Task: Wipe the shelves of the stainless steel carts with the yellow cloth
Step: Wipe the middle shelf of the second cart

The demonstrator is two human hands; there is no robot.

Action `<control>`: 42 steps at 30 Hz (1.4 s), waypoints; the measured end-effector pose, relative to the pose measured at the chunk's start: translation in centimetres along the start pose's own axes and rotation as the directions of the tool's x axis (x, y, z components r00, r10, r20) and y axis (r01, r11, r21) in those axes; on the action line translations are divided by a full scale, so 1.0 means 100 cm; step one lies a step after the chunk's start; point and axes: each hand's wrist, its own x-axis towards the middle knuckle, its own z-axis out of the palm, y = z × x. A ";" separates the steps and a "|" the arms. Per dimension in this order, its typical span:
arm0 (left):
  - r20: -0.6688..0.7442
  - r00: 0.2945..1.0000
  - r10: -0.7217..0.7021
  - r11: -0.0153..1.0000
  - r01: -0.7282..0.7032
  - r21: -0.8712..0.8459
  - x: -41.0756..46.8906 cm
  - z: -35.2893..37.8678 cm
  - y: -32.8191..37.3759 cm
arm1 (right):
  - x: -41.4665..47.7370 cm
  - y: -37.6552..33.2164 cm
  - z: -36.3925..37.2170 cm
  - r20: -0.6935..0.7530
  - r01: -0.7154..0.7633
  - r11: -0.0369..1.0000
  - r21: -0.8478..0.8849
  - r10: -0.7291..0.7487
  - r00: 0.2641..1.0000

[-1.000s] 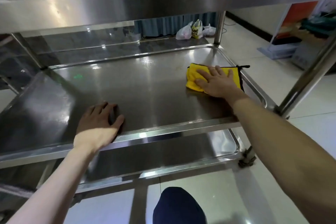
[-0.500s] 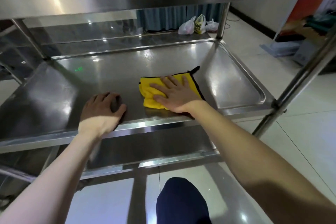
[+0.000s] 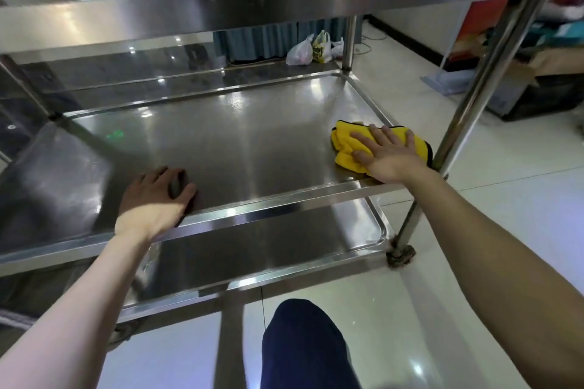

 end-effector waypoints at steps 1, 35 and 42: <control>0.003 1.000 -0.002 1.000 0.002 -0.007 -0.001 0.000 0.000 | 0.001 -0.003 0.002 -0.004 -0.005 1.000 0.012 0.005 1.000; -0.197 0.980 -0.031 0.999 0.027 -0.022 -0.011 -0.004 0.009 | -0.060 -0.245 0.030 -0.081 0.483 0.875 -0.037 -0.485 0.871; -0.227 0.958 -0.176 0.810 0.010 -0.586 -0.019 -0.016 0.005 | -0.063 -0.309 0.040 -0.074 0.514 0.858 -0.020 -0.514 0.855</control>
